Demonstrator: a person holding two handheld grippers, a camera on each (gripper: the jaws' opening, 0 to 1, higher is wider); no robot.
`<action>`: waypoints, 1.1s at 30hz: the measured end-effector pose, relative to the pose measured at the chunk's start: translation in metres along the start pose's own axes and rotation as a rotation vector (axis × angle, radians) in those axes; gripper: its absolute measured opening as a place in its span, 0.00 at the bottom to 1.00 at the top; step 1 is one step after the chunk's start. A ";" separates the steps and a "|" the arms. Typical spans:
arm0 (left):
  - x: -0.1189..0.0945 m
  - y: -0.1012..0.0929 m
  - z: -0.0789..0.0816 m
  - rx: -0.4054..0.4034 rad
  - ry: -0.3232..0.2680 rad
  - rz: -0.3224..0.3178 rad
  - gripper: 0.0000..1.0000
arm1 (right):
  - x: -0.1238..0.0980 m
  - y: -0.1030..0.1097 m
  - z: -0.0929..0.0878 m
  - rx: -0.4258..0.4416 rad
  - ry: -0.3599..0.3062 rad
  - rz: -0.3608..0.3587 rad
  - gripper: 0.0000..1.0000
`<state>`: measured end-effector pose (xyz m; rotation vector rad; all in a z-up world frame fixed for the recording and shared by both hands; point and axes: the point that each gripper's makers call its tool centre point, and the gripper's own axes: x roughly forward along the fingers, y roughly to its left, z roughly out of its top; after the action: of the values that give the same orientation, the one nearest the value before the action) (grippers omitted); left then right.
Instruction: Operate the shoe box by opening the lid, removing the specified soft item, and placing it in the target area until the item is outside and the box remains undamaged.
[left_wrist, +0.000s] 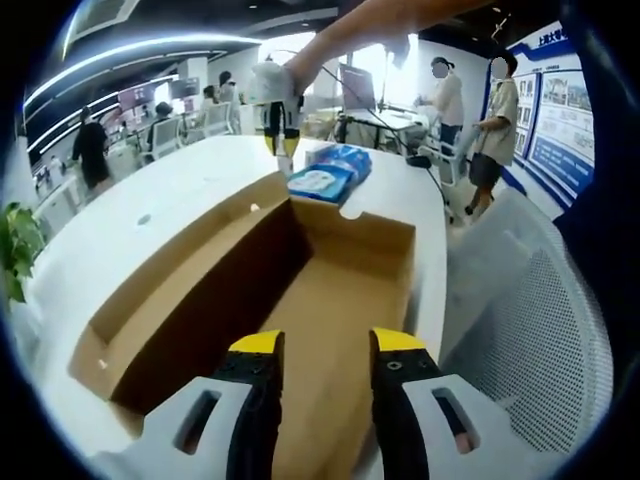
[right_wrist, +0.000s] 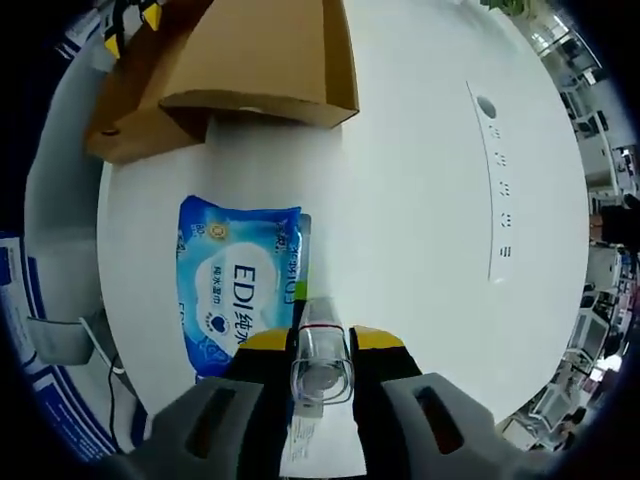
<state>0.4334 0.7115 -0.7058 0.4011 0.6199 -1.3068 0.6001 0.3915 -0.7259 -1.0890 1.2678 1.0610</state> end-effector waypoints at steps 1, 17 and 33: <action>0.000 0.000 0.000 0.002 -0.001 0.000 0.32 | 0.000 -0.001 0.000 0.002 -0.001 -0.001 0.19; 0.002 -0.002 0.000 0.001 -0.002 -0.003 0.32 | 0.005 0.003 -0.007 -0.009 0.021 0.014 0.20; 0.001 -0.001 0.004 -0.002 -0.021 0.002 0.31 | 0.007 -0.003 -0.009 0.005 0.034 0.007 0.19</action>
<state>0.4332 0.7078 -0.7030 0.3860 0.6033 -1.3072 0.6013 0.3825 -0.7333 -1.1036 1.3014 1.0477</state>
